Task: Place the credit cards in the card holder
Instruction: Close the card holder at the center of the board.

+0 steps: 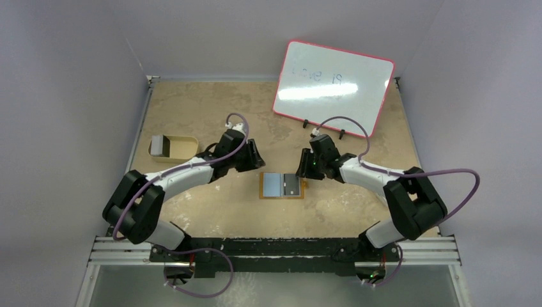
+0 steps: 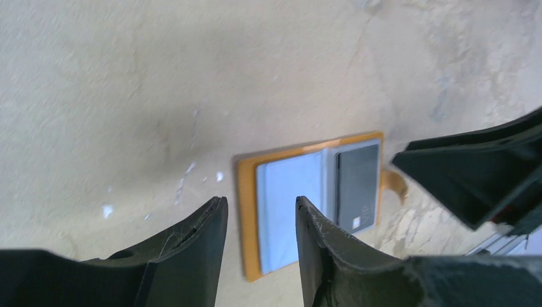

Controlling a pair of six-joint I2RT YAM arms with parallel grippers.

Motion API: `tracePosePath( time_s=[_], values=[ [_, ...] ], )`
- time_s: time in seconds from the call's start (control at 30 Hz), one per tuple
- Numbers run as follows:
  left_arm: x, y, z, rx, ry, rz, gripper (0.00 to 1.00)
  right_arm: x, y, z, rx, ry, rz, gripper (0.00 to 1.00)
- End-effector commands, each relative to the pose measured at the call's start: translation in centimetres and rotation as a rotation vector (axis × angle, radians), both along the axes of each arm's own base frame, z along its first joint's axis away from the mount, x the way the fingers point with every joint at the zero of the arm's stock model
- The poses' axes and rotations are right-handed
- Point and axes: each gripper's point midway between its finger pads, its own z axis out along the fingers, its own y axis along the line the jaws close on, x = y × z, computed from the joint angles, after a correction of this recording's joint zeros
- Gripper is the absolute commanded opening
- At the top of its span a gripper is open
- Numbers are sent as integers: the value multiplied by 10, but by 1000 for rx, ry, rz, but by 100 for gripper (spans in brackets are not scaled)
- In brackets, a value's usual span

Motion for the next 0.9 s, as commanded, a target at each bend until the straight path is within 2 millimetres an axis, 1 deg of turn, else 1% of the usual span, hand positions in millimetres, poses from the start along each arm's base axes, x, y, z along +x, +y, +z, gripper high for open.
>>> tracePosePath(
  time_s=[0.0, 0.13, 0.23, 0.37, 0.5, 0.7, 0.8, 0.87],
  values=[
    [-9, 21, -6, 26, 3, 39, 44, 4, -17, 27, -82, -62, -33, 48],
    [-15, 21, -10, 1, 22, 43, 45, -7, -21, 28, -88, -54, -43, 50],
    [-17, 18, -12, -29, 23, 47, 47, -15, -18, 25, -91, -45, -30, 52],
    [-17, 2, -12, -135, 27, 28, 47, -24, -6, 20, -85, -27, -8, 53],
    [-20, -7, -19, -191, 59, 27, 47, -30, -1, 13, -106, -10, -7, 52],
    [-23, -8, -26, -204, 79, 32, 47, -35, -19, 4, -196, 5, -57, 51],
    [-22, -10, -24, -221, 78, 30, 47, -36, -24, 2, -218, 6, -73, 45],
    [-22, -13, -22, -243, 78, 30, 47, -35, -25, 2, -219, 0, -80, 37]
  ],
)
